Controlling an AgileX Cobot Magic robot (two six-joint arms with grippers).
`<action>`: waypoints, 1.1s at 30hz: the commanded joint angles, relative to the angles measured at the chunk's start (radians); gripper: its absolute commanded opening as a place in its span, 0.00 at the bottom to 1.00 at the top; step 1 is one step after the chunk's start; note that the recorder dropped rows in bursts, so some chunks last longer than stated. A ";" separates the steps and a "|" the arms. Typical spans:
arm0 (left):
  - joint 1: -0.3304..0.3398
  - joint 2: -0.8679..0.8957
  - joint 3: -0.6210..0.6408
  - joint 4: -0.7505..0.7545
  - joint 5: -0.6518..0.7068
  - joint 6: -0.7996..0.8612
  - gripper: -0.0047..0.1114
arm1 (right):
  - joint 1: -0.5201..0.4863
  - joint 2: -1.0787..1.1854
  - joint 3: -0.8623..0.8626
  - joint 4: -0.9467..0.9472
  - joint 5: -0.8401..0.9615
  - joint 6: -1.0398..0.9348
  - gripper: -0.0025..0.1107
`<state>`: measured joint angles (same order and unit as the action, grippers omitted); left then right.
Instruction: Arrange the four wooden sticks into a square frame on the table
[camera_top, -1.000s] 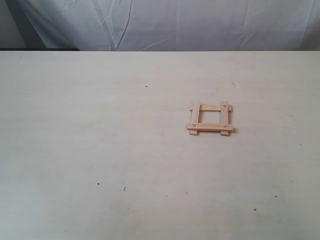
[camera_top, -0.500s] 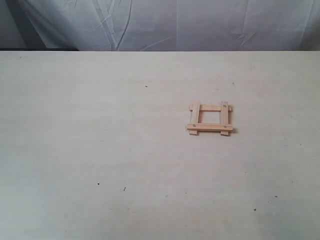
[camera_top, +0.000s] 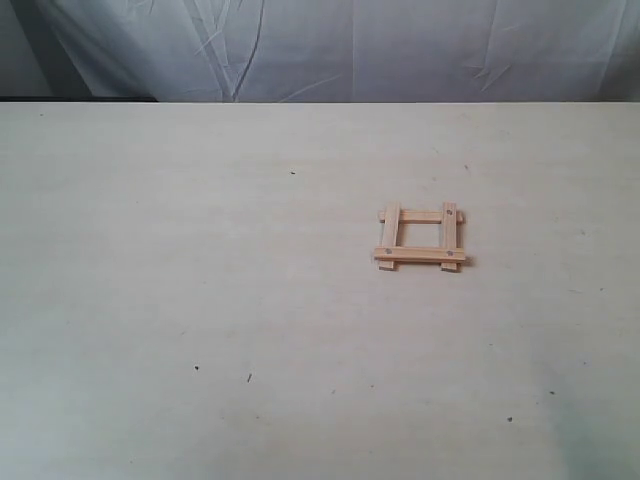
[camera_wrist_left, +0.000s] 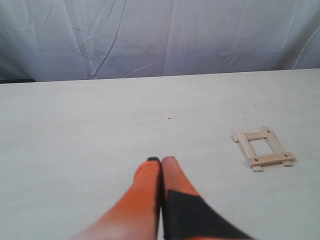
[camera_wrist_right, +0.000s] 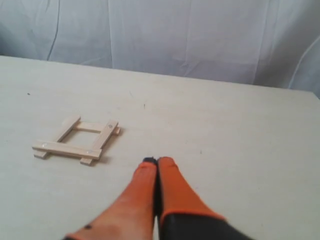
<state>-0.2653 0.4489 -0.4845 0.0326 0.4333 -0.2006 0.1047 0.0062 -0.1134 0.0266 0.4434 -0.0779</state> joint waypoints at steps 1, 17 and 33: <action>0.004 -0.005 0.003 0.009 -0.007 0.001 0.04 | -0.006 -0.006 0.070 -0.020 -0.043 0.032 0.02; 0.004 -0.005 0.003 0.009 -0.007 0.001 0.04 | -0.006 -0.006 0.113 -0.018 -0.082 0.087 0.02; 0.074 -0.126 0.092 0.027 -0.014 0.002 0.04 | -0.006 -0.006 0.113 -0.018 -0.082 0.087 0.02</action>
<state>-0.2209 0.3857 -0.4525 0.0585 0.4314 -0.2006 0.1047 0.0062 -0.0023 0.0156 0.3778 0.0072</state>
